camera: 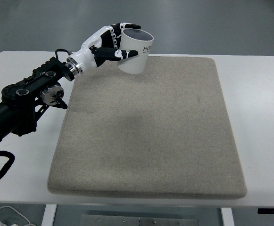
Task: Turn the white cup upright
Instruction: 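Lift the cup with the left hand and rotate it upright, then lower the upright cup onto the mat with the left hand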
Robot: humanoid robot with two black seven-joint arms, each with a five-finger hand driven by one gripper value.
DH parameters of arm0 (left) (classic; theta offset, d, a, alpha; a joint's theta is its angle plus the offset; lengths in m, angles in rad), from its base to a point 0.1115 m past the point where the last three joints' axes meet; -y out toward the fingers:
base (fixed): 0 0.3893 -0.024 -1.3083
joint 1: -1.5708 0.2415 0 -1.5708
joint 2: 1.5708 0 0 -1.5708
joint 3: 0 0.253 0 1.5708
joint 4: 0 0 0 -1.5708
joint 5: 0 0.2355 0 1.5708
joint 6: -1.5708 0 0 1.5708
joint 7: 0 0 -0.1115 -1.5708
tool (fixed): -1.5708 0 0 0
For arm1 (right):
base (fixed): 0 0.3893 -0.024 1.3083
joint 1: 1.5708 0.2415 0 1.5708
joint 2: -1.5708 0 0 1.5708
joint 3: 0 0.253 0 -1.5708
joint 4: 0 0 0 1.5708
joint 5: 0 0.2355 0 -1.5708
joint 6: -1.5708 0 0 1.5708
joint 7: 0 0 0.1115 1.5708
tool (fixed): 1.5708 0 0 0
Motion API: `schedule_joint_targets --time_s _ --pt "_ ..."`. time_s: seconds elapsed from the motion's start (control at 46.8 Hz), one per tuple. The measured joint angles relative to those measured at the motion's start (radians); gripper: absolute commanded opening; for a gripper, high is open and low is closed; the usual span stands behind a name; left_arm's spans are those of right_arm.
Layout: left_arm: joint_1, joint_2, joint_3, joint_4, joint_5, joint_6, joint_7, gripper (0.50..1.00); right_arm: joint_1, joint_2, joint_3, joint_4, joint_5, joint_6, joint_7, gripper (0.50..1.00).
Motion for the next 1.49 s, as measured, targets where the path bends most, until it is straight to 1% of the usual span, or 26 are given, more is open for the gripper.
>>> schedule_joint_targets --time_s 0.085,0.149,0.256,0.363,0.427,0.555,0.79,1.495 --pt "0.01 -0.006 0.001 0.025 0.001 0.006 -0.073 0.514 0.0 0.0 0.0 0.0 0.0 0.0 0.0 0.93" --pt "0.014 -0.012 0.003 0.052 0.002 0.012 -0.092 0.514 0.0 0.0 0.0 0.0 0.0 0.0 0.0 0.93" --pt "0.017 -0.034 0.003 0.085 0.004 0.029 -0.094 0.512 0.0 0.0 0.0 0.0 0.0 0.0 0.0 0.93" --pt "0.018 -0.049 0.003 0.099 0.004 0.063 -0.095 0.512 0.0 0.0 0.0 0.0 0.0 0.0 0.0 0.93" --pt "0.024 -0.059 0.003 0.1 0.005 0.081 -0.095 0.5 0.0 0.0 0.0 0.0 0.0 0.0 0.0 0.93" --pt "0.035 -0.089 0.01 0.1 0.007 0.141 -0.095 0.5 0.0 0.0 0.0 -0.001 0.0 0.0 0.0 0.93" --pt "0.04 -0.117 0.135 0.093 0.005 0.255 -0.095 0.5 0.0 0.0 0.0 0.0 0.0 0.0 0.0 0.93" --pt "0.074 -0.151 0.127 0.095 -0.012 0.291 -0.095 0.501 0.0 0.0 0.001 0.0 0.0 0.0 0.0 0.93"
